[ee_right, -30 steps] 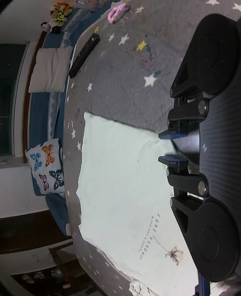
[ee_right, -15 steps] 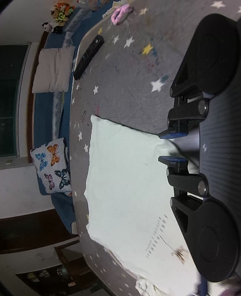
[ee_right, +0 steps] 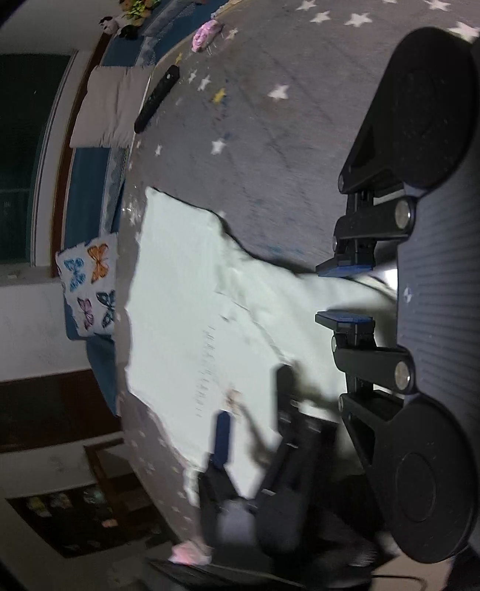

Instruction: Fold clothes

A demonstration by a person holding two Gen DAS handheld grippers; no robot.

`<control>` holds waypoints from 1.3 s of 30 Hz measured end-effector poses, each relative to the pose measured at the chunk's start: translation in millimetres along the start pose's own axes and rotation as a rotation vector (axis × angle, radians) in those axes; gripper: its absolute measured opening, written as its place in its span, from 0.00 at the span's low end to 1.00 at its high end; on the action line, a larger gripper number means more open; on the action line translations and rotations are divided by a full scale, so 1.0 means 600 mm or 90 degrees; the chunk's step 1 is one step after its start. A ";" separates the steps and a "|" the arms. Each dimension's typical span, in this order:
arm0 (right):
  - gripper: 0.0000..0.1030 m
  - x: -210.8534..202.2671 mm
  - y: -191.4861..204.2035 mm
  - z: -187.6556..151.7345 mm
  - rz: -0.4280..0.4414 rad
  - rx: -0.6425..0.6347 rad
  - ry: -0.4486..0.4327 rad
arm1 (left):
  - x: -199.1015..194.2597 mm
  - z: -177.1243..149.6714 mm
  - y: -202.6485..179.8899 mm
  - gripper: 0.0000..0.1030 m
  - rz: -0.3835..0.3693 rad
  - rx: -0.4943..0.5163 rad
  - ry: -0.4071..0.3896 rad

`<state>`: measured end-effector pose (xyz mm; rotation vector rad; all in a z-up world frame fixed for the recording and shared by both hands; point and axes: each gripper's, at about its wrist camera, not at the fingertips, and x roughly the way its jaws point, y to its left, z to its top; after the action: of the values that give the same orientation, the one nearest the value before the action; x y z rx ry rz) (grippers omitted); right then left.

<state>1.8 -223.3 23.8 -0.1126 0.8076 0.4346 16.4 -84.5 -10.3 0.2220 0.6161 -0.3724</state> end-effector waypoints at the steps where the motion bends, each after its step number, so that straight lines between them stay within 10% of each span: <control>1: 0.19 -0.002 0.005 -0.008 -0.004 -0.006 0.004 | 0.000 -0.001 0.001 0.86 0.002 -0.001 0.000; 18: 0.19 0.002 0.017 0.043 -0.034 -0.062 -0.068 | -0.012 -0.003 0.006 0.85 0.019 -0.015 -0.010; 39: 0.33 0.092 0.051 0.076 -0.039 -0.131 -0.007 | -0.102 -0.041 0.085 0.91 0.075 -0.085 -0.042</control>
<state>53.3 -165.2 17.6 -0.3256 0.7456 0.4594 -22.0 -13.8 11.8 0.1173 0.5581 -0.2226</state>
